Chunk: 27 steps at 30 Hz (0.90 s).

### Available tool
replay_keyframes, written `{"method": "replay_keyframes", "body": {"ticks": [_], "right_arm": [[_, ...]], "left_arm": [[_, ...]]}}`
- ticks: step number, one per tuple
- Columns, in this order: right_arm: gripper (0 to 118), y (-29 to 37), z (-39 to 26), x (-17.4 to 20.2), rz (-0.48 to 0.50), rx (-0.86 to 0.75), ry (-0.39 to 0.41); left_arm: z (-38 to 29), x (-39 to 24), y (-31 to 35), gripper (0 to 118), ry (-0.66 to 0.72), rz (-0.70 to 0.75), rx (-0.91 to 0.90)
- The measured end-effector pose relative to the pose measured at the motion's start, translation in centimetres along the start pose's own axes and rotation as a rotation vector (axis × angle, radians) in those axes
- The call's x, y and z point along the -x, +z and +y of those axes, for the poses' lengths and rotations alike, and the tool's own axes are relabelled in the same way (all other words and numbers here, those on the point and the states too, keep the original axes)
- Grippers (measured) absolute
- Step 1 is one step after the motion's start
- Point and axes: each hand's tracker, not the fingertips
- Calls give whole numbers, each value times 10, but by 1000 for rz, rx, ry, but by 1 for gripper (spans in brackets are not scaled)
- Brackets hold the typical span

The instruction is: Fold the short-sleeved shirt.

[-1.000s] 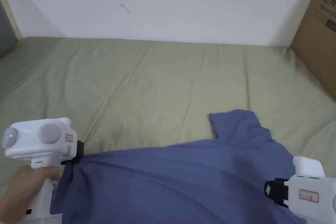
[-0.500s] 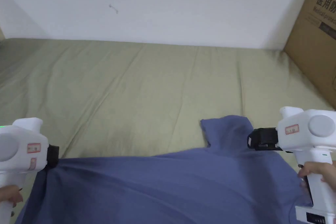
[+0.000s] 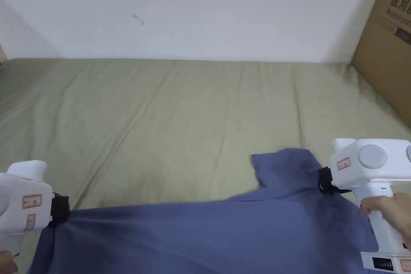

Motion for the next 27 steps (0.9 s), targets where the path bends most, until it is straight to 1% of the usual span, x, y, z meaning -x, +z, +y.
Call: {"method": "replay_keyframes", "body": {"ticks": [1, 2, 4, 7, 8, 9, 11, 13, 15, 16, 18, 22, 27], "right_arm": [[0, 5, 0, -1, 39, -5, -40], [0, 12, -1, -1, 42, -12, -40], [0, 29, -3, 5, 7, -35, -16], [0, 67, 3, 3, 34, -112, -56], [0, 84, 5, 3, 31, -145, -72], [0, 100, 11, 2, 48, -162, -74], [0, 138, 15, 1, 34, -211, -78], [0, 176, 21, -1, 39, -263, -74], [0, 219, 23, -3, 52, -319, -116], [0, 242, 24, -4, 46, -372, -114], [0, 284, 31, -2, 26, -425, -106], [0, 362, 48, -1, 11, -540, -134], [0, 437, 85, 7, -19, -635, -155]], "left_arm": [[1, -1, 5, 2, 2, 4, -2], [4, -3, 11, 2, 0, 5, -8], [7, -4, 28, 2, 2, 4, -27], [14, -9, 57, 2, -5, 2, -61], [16, -11, 70, 2, -17, -1, -76], [19, -13, 82, 2, -21, -1, -96], [27, -18, 109, 2, -33, -2, -140], [34, -22, 140, 2, -26, 5, -199], [44, -26, 171, 2, -23, 8, -265], [50, -28, 190, 2, -14, 10, -294], [61, -33, 222, 2, -11, -6, -357], [93, -49, 279, 2, -47, 14, -452], [154, -69, 336, 2, -56, 56, -557]]}}
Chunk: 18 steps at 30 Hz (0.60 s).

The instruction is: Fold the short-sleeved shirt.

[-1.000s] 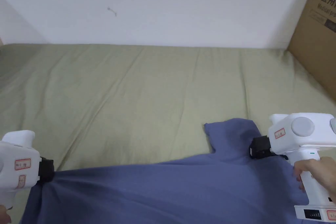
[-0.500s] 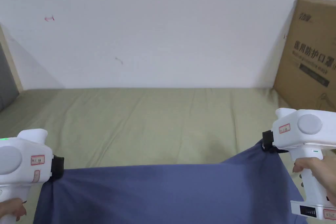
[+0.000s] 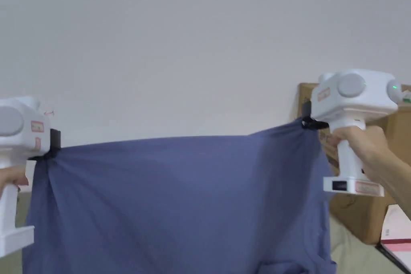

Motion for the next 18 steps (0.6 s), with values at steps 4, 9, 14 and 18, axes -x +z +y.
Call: {"method": "replay_keyframes", "body": {"ticks": [4, 9, 14, 18], "right_arm": [[0, 27, 60, 20, -26, -99, 41], [0, 64, 119, 42, -47, -217, 41], [0, 92, 152, 53, -51, -289, 20], [0, 85, 143, 58, -41, -303, 32]], "left_arm": [[63, -12, 12, 2, -39, 75, -113], [128, -14, 35, 2, 8, 104, -230], [166, -9, 52, 2, 35, 95, -296], [153, -12, 38, 2, -16, 138, -326]]}}
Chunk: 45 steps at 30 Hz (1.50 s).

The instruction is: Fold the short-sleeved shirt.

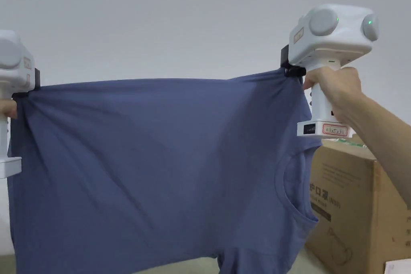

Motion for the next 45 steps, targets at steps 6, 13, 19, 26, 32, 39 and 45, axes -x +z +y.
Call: {"method": "replay_keyframes", "body": {"ticks": [6, 13, 19, 26, 32, 39, 45], "right_arm": [[0, -53, -105, -10, -6, 191, -13], [0, -140, -316, -32, -55, 551, -2], [0, -181, -471, -45, -87, 819, 10], [0, -131, -533, -80, -25, 831, -46], [0, -24, -535, -89, 45, 791, -105], [0, 98, -550, -96, 32, 805, -79], [0, 199, -577, -110, 18, 841, -99]], "left_arm": [[-114, -9, -35, 2, -2, -24, 162], [-326, -26, -108, 2, 60, 16, 490], [-469, -45, -129, 2, -65, 41, 710], [-533, -6, -84, 2, -94, -22, 689], [-528, 34, 17, 2, -1, -38, 690], [-540, 68, 136, 2, -28, -90, 754], [-555, 93, 224, 2, -60, -98, 783]]}}
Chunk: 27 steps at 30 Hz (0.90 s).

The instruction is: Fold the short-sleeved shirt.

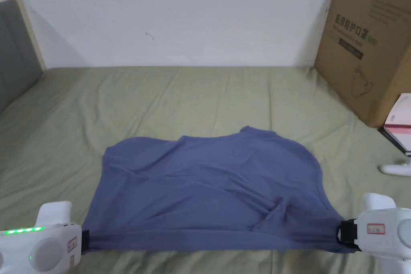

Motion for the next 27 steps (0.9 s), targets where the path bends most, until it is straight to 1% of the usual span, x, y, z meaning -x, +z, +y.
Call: {"method": "replay_keyframes", "body": {"ticks": [2, 5, 6, 7, 8, 9, 10, 11, 13, 14, 15, 16, 17, 18, 19, 21, 23, 24, 25, 26, 27], "right_arm": [[0, 9, -25, -8, 26, 8, -35], [0, 12, -46, -13, 30, 11, -45], [0, 11, -49, -13, 32, 10, -35], [4, 10, -49, -12, 28, 0, -18], [20, 11, -47, -11, 14, -5, -3], [55, 12, -45, -10, 2, -11, 8], [82, 15, -43, -10, -14, -29, 10], [91, 18, -39, -10, -8, -35, 11], [90, 27, -35, -11, 1, -74, 14], [86, 31, -32, -11, -1, -76, 17], [63, 35, -30, -13, 1, -87, 21], [30, 41, -30, -14, 7, -119, 22], [0, 44, -30, -14, -3, -127, 18], [0, 45, -31, -14, -29, -139, 12], [0, 47, -33, -18, -39, -153, -3], [0, 49, -37, -25, -10, -146, -18], [0, 48, -41, -30, -32, -143, -41], [0, 47, -42, -33, -30, -137, -46], [0, 46, -43, -36, -21, -133, -56], [0, 44, -44, -37, -16, -128, -64], [0, 43, -45, -37, -20, -121, -66]], "left_arm": [[-19, -1, 12, 2, -59, 11, 7], [-32, 1, 16, 3, -20, 1, 16], [-35, 3, 15, 13, 18, -16, 19], [-35, 3, 15, 31, 40, -27, 22], [-34, 3, 15, 58, 40, -23, 34], [-33, 3, 16, 99, 52, -24, 36], [-33, 4, 18, 115, 70, -33, 35], [-32, 4, 24, 117, 85, -54, 22], [-30, 4, 35, 109, 90, -73, -6], [-30, 4, 40, 98, 87, -90, -5], [-30, 5, 45, 67, 91, -109, -23], [-30, 5, 51, 35, 89, -128, -38], [-31, 6, 56, 4, 89, -124, -39], [-34, 7, 56, 0, 89, -128, -39], [-37, 8, 58, 0, 87, -122, -43], [-44, 11, 62, 0, 86, -124, -36], [-51, 13, 62, 0, 86, -110, -32], [-53, 15, 61, 9, 85, -108, -34], [-53, 17, 59, 34, 85, -110, -35], [-54, 20, 54, 70, 93, -124, -21], [-53, 21, 49, 81, 94, -142, 8]]}}
